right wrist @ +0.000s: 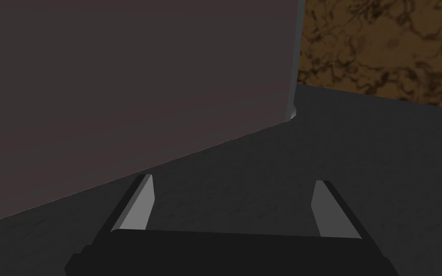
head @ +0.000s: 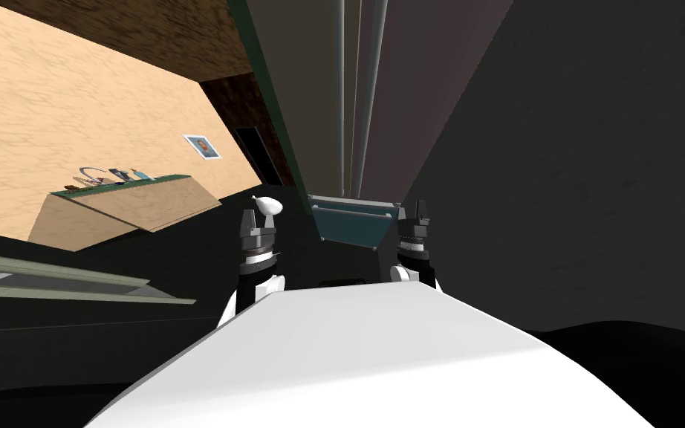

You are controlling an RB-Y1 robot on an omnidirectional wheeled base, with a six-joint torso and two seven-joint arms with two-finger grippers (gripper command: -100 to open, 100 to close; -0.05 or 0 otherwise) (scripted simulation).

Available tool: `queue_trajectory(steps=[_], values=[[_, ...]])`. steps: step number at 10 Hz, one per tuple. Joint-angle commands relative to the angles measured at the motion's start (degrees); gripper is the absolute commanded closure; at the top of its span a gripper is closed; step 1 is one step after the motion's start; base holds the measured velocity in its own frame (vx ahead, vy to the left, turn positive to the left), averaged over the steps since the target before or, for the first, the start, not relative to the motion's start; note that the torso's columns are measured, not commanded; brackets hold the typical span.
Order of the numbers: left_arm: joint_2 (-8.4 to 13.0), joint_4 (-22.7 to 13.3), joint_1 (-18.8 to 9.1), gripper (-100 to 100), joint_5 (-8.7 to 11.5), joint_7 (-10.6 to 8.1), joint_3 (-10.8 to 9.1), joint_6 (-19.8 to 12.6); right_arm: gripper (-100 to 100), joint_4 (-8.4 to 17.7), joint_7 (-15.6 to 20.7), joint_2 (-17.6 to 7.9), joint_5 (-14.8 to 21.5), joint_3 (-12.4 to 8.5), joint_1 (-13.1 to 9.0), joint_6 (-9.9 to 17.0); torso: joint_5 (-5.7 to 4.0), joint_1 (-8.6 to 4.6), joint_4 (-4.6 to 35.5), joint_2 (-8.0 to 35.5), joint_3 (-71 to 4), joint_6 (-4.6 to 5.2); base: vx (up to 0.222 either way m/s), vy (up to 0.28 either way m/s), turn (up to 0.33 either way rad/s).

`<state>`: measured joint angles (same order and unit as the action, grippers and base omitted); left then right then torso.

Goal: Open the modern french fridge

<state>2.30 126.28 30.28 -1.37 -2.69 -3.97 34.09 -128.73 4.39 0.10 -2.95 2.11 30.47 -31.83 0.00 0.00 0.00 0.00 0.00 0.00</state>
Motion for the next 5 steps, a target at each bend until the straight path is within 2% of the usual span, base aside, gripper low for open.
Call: queue_trajectory(steps=[1,5], values=[[0.0,0.0,0.0,0,0.0,0.0,0.0,0.0,0,0.0,0.0,0.0,0.0,0.0,0.0,0.0,0.0,0.0,2.35,2.32,-4.67,0.0,0.0,0.0,0.0],[0.0,0.01,0.0,0,0.0,0.0,0.0,0.0,0,-0.01,0.0,0.0,0.0,0.0,0.0,0.0,0.0,0.0,18.46,18.45,-36.92,0.0,0.0,0.0,0.0]])
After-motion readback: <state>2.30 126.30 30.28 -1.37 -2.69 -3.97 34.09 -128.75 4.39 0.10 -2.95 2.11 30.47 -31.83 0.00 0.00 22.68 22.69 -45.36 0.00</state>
